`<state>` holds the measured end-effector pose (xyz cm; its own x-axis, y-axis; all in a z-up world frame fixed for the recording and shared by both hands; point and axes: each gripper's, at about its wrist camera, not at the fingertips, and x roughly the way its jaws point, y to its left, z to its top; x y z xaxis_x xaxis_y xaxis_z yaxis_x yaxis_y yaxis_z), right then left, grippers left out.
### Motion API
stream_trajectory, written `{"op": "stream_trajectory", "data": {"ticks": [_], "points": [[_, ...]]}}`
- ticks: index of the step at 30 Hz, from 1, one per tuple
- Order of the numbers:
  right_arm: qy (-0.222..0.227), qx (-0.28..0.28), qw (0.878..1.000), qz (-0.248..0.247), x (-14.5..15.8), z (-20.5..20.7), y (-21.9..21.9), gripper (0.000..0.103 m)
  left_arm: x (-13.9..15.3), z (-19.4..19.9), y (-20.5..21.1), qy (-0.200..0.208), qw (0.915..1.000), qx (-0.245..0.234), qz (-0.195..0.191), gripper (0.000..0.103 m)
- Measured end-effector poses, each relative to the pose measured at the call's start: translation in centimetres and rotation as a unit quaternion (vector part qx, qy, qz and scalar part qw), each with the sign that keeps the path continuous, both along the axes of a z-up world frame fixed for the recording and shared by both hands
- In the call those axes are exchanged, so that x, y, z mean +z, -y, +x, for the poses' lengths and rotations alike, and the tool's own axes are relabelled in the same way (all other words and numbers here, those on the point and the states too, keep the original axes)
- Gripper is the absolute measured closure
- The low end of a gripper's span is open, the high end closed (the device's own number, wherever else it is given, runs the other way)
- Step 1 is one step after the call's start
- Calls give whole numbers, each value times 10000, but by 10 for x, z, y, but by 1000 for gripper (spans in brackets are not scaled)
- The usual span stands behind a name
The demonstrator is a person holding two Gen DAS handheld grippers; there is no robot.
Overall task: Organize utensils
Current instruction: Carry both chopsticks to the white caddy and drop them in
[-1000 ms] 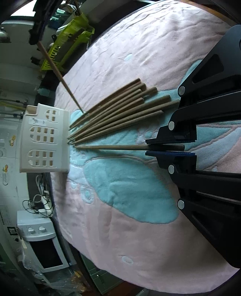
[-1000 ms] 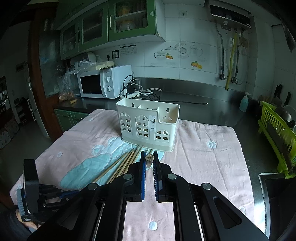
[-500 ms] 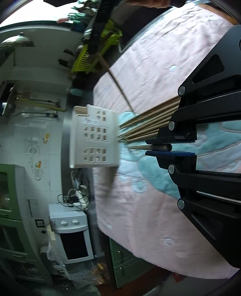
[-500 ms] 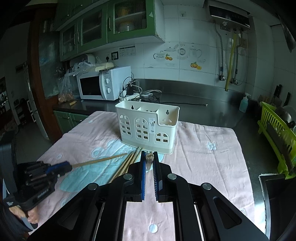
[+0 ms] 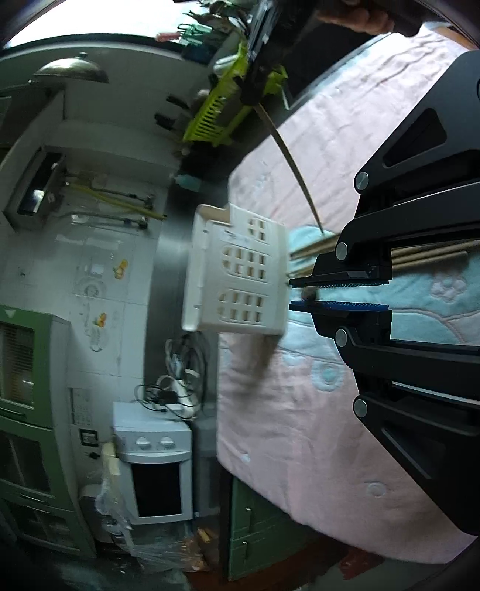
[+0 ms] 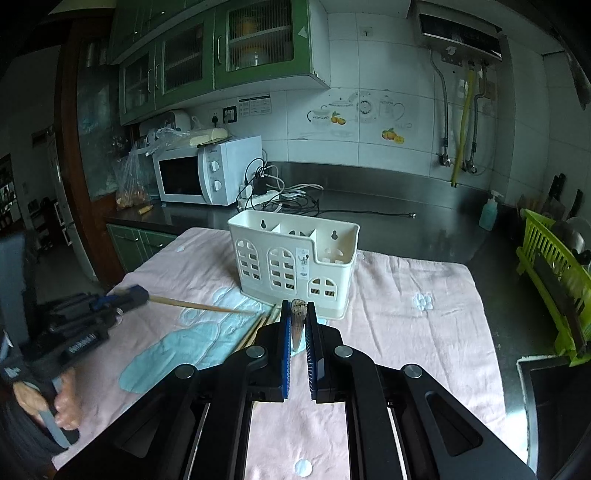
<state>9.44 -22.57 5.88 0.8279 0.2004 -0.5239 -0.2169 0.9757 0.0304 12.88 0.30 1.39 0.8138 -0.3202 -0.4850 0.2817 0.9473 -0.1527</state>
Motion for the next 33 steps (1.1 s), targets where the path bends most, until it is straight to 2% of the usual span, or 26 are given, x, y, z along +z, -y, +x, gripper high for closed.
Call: {"op": "stream_trajectory", "data": {"ticks": [5, 15, 21, 27, 33], "points": [[44, 58, 10000, -23, 16, 6, 3, 96, 21, 2, 5, 150, 9998, -3, 155, 98], [187, 166, 9995, -211, 47, 10, 8, 96, 43, 6, 6, 298, 9995, -62, 22, 98], [309, 137, 9991, -261, 65, 12, 13, 96, 58, 7, 8, 448, 9989, -74, 69, 98], [425, 94, 9988, -233, 92, 20, 21, 96, 94, 8, 5, 760, 9971, -52, 31, 98], [550, 60, 9981, -254, 116, 35, 24, 96, 152, 20, 5, 1257, 9920, 59, -31, 98]]}}
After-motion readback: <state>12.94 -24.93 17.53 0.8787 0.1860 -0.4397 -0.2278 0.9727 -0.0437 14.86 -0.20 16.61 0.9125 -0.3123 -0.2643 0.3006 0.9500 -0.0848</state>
